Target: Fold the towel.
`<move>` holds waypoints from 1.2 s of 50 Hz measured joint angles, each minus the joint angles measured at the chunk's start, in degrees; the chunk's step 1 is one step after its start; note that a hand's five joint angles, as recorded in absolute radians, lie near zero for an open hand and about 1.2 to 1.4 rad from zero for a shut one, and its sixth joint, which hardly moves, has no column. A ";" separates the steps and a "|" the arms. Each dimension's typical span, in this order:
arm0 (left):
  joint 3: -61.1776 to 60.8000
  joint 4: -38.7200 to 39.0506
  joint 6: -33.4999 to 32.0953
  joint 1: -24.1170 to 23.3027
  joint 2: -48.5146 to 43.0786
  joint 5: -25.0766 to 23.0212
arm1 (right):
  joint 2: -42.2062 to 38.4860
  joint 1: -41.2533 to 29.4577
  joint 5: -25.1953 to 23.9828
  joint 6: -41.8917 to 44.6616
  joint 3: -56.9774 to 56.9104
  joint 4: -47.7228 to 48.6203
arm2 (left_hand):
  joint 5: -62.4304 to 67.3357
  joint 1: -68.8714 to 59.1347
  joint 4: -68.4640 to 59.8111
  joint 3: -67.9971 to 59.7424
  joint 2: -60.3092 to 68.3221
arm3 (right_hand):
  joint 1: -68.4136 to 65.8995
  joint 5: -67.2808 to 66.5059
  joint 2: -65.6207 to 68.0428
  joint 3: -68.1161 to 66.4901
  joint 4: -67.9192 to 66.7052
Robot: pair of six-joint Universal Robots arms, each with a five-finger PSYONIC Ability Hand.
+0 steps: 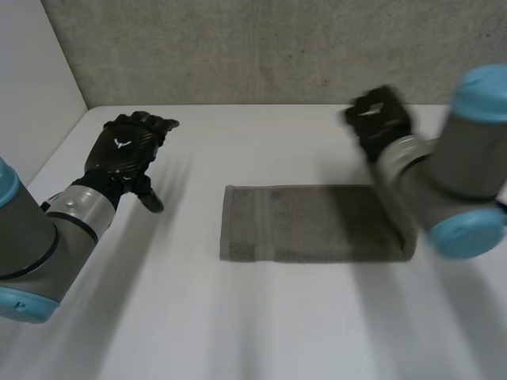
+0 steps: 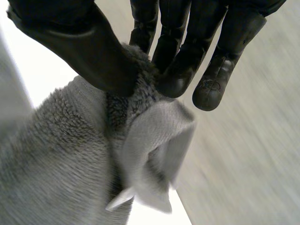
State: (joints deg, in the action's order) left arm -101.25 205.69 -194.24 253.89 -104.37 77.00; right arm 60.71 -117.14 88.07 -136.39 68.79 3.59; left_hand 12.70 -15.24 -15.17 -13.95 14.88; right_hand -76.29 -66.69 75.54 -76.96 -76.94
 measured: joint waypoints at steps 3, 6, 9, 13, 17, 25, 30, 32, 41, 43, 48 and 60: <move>0.25 0.02 0.02 -0.98 -0.06 0.02 | -1.43 -7.70 -0.45 -0.09 0.81 1.31 | -0.01 0.00 0.00 0.00 0.00 | 0.00 0.00 0.00 0.00 0.00; 0.32 0.10 0.02 -1.83 -0.24 0.06 | -4.10 -13.29 -0.86 0.27 1.33 2.38 | -0.01 0.00 0.00 0.01 0.00 | 0.00 0.00 0.00 0.00 0.00; 0.31 0.23 0.02 -2.66 -0.55 0.10 | -7.60 -17.03 -1.09 1.09 1.44 3.00 | -0.01 0.01 0.00 0.01 0.00 | 1.31 1.26 -1.05 1.48 1.54; 0.36 0.39 0.00 -3.75 -1.07 0.11 | -11.60 -19.26 -0.97 2.70 1.36 3.08 | -0.01 0.01 0.01 0.01 0.00 | 27.41 28.33 -26.64 27.23 27.65; 0.70 0.42 0.00 -4.84 -1.72 0.13 | -12.81 -19.43 -0.69 3.01 1.56 2.96 | -0.01 0.01 0.00 0.01 0.00 | 58.10 59.04 -55.42 57.39 58.19; 2.43 0.42 0.03 -7.09 -2.20 0.92 | -4.65 -16.60 -0.78 -4.81 4.89 2.73 | -0.01 0.01 0.00 0.01 0.00 | 62.90 63.16 -61.29 62.58 62.13; 3.54 0.42 0.07 -8.81 -2.20 2.23 | 2.52 -12.10 -1.19 -11.86 9.70 2.44 | -0.01 0.01 0.00 0.01 0.00 | 63.02 63.16 -61.29 62.58 62.13; 3.76 0.42 0.08 -9.50 -2.21 2.66 | 4.73 -9.83 -1.43 -13.59 12.16 2.10 | -0.01 0.01 0.00 0.01 0.00 | 63.11 63.16 -61.29 62.58 62.13; 3.86 0.42 0.09 -12.14 -3.14 3.33 | 8.84 2.21 -5.37 -13.92 24.18 1.83 | 0.00 0.01 0.00 0.01 0.00 | 60.17 60.55 -59.84 61.29 61.26; 3.83 0.42 0.09 -12.56 -3.59 3.32 | 8.73 4.79 -6.84 -13.05 26.49 2.17 | -0.01 0.01 0.00 0.01 0.00 | 57.62 57.71 -57.56 58.92 58.83; 3.84 0.42 0.09 -13.31 -4.76 3.31 | 8.11 9.14 -9.62 -11.72 29.95 3.91 | 0.00 0.01 0.00 0.01 0.00 | 51.39 50.75 -50.75 52.04 51.53; 3.79 0.42 0.09 -13.88 -6.22 3.36 | 1.70 11.09 -10.56 -11.34 30.48 8.84 | -0.01 0.01 0.00 0.01 0.00 | 29.90 30.74 -29.05 31.31 31.19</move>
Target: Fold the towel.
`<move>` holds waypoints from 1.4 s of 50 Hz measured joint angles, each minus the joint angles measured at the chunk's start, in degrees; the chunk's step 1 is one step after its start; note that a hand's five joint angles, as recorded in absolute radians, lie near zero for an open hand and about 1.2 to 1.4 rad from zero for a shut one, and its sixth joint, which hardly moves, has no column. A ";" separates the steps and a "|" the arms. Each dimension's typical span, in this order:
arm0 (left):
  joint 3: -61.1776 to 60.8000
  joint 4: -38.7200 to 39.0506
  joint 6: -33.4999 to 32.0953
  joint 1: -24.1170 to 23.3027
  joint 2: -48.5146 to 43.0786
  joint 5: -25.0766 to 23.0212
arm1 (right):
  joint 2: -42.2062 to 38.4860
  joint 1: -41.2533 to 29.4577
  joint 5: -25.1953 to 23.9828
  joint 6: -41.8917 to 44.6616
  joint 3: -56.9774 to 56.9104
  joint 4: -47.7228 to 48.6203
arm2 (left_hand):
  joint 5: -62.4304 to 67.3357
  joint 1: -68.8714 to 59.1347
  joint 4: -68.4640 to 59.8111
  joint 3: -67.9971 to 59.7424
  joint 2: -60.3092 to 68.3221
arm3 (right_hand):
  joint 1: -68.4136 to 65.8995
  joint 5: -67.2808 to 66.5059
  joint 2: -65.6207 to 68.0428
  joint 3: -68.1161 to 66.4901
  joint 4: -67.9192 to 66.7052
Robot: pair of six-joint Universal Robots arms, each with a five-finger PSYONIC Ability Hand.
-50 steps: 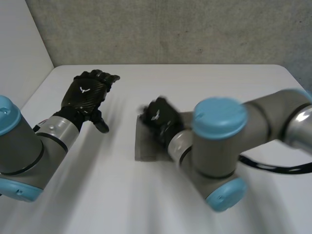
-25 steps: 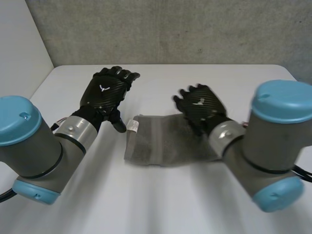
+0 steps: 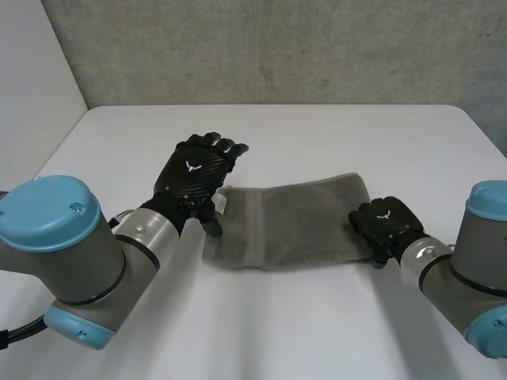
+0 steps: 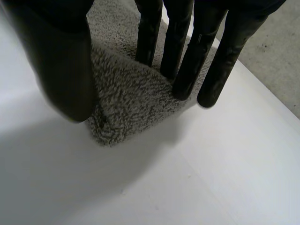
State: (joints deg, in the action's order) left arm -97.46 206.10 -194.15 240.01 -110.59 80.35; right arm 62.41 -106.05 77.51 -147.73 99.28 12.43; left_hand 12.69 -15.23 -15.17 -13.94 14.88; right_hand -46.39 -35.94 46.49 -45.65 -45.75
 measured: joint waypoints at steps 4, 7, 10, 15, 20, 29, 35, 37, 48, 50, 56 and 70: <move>-0.01 0.00 0.00 0.00 -0.02 0.03 | -1.56 -0.08 0.24 -0.06 -0.74 0.60 | 0.00 0.00 0.00 0.00 0.00 | -18.22 -18.80 16.77 -18.89 -19.04; -0.01 0.00 0.00 0.01 0.00 0.05 | -2.40 -0.02 0.76 -0.05 -1.28 0.79 | 0.00 0.00 0.00 0.00 0.00 | -26.21 -29.63 25.13 -29.93 -30.22; -0.01 0.00 0.00 0.05 0.10 0.06 | -2.34 0.02 2.46 0.31 -1.79 0.84 | 0.00 0.00 0.00 0.00 0.00 | -27.09 -30.31 25.37 -30.75 -31.15; 0.01 0.00 -0.01 0.20 0.50 0.07 | -0.03 -0.34 6.91 3.11 -3.36 0.45 | 0.00 0.00 0.00 0.00 0.00 | -28.45 -30.31 25.37 -30.79 -31.15; 0.35 0.00 -0.05 0.56 1.30 0.09 | 2.83 -3.72 10.08 8.84 -6.77 -0.10 | 0.00 0.01 0.00 0.00 0.00 | -29.12 -30.31 25.37 -30.90 -31.15; 1.37 0.00 0.30 2.36 3.92 1.59 | 1.80 -19.94 10.64 15.52 -16.62 -1.36 | 0.00 0.03 0.00 0.00 0.00 | -29.25 -30.31 26.24 -31.15 -31.15; 1.80 0.00 2.83 3.86 5.28 4.60 | -4.38 -30.76 8.83 18.09 -20.85 -3.24 | 0.00 0.03 0.00 0.00 0.00 | -29.27 -30.31 26.58 -31.17 -31.15; 1.83 0.00 4.02 4.09 5.42 5.42 | -6.65 -32.95 8.38 18.86 -21.18 -4.12 | 0.00 0.03 0.00 0.00 0.00 | -29.27 -30.32 26.74 -31.17 -31.15; 2.55 -0.02 9.53 4.04 5.16 7.04 | -9.10 -35.24 11.12 18.19 -19.93 -7.24 | 0.00 0.04 0.00 0.00 0.00 | 31.60 32.34 -31.71 30.63 30.82; 3.10 -0.05 10.05 3.77 4.88 7.07 | -6.49 -34.06 11.57 15.26 -18.77 -7.13 | 0.00 0.04 0.00 0.00 0.00 | 32.72 32.35 -32.04 31.39 30.93; 5.49 -0.44 13.34 2.17 2.99 7.68 | 2.43 -29.44 10.88 1.54 -15.00 -6.98 | 0.14 0.04 0.00 0.00 0.00 | 33.00 32.34 -32.04 31.40 30.93; 10.16 -9.67 20.33 -4.16 -7.24 15.48 | 6.01 -18.24 6.45 -14.86 -14.59 -12.59 | 0.92 0.04 0.00 -0.05 0.02 | 33.21 32.34 -32.04 31.40 30.93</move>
State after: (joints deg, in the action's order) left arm -87.30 196.43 -173.82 235.85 -117.83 95.83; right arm 68.42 -124.29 83.96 -162.59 84.69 -0.16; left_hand 13.62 -15.18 -15.17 -13.99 14.90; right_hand -13.18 -3.60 14.44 -14.25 -14.82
